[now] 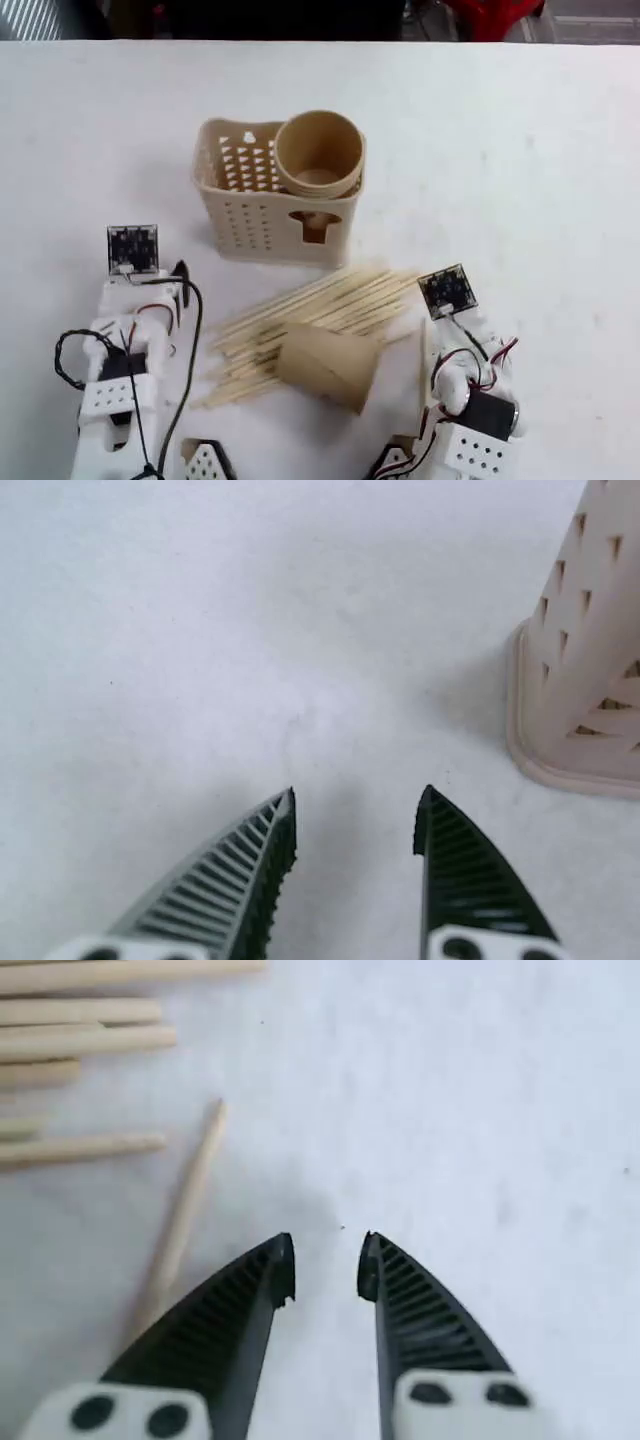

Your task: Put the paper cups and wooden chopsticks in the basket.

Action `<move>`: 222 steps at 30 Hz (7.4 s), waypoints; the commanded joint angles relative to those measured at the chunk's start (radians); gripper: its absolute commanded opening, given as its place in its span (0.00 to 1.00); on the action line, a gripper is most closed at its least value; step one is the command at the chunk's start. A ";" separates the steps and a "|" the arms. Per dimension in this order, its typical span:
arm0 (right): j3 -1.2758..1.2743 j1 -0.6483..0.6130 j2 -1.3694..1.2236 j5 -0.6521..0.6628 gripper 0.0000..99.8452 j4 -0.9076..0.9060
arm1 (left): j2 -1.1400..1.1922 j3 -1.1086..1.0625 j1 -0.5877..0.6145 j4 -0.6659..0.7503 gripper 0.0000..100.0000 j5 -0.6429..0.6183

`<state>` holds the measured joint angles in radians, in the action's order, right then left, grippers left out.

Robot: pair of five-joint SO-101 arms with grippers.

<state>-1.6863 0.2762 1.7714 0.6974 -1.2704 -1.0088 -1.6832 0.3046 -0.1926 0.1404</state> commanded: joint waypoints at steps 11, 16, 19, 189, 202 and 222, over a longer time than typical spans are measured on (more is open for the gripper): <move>-0.006 -0.062 -0.005 0.006 0.12 -0.005 | -0.013 0.000 -0.007 0.021 0.20 0.006; -0.006 -0.124 -0.005 0.008 0.12 -0.005 | -0.013 0.000 -0.018 0.021 0.20 0.011; -0.006 -0.186 -0.005 0.003 0.12 -0.002 | -0.013 0.000 -0.074 0.021 0.20 0.011; 2.728 -0.587 -2.035 -0.565 0.02 -0.449 | -0.013 0.020 -0.160 0.005 0.20 0.272; 2.696 -0.588 -1.908 -0.559 0.02 -0.450 | -0.013 0.020 -0.160 0.005 0.20 0.272; 2.337 -0.595 -1.659 -0.555 0.02 -0.450 | -0.013 0.020 -0.160 0.006 0.20 0.272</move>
<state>0.6736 -0.3207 0.0499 0.1435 -1.7200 -1.0088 -1.6709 0.1419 -0.2079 0.4012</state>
